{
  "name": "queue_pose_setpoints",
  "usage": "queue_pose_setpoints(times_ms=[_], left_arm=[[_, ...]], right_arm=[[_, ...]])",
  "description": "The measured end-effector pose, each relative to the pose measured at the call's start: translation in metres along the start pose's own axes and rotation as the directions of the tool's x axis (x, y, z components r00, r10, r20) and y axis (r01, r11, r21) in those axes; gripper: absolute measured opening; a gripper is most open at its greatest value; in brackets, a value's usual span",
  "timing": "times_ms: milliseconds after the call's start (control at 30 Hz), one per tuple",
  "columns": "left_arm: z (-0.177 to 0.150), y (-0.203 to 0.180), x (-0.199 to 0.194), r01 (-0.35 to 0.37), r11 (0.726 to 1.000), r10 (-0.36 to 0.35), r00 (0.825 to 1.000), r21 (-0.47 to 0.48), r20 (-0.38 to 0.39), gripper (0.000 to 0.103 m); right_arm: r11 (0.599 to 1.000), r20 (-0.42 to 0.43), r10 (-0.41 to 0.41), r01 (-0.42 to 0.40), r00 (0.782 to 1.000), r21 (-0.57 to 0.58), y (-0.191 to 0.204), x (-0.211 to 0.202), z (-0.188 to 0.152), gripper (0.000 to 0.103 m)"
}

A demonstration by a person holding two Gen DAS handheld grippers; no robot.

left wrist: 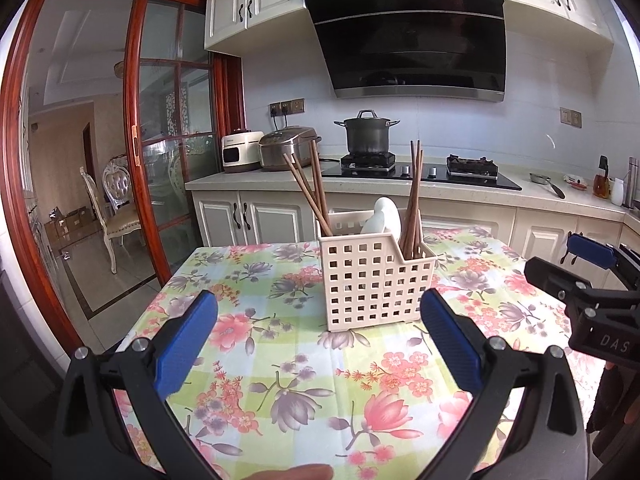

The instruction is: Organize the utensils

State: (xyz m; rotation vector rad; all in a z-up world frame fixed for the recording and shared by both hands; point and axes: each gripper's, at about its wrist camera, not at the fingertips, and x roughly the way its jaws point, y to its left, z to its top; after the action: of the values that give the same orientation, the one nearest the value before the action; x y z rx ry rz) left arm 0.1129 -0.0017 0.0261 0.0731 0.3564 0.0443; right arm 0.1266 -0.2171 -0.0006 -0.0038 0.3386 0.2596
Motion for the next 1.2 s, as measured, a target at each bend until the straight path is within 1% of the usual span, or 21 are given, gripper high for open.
queue_pose_setpoints(times_ms=[1200], left_arm=[[-0.0056, -0.0006, 0.0040, 0.011, 1.000, -0.011, 1.000, -0.016, -0.024, 0.098]], right_arm=[[1.000, 0.002, 0.005, -0.005, 1.000, -0.012, 0.0008, 0.0009, -0.0045, 0.084]])
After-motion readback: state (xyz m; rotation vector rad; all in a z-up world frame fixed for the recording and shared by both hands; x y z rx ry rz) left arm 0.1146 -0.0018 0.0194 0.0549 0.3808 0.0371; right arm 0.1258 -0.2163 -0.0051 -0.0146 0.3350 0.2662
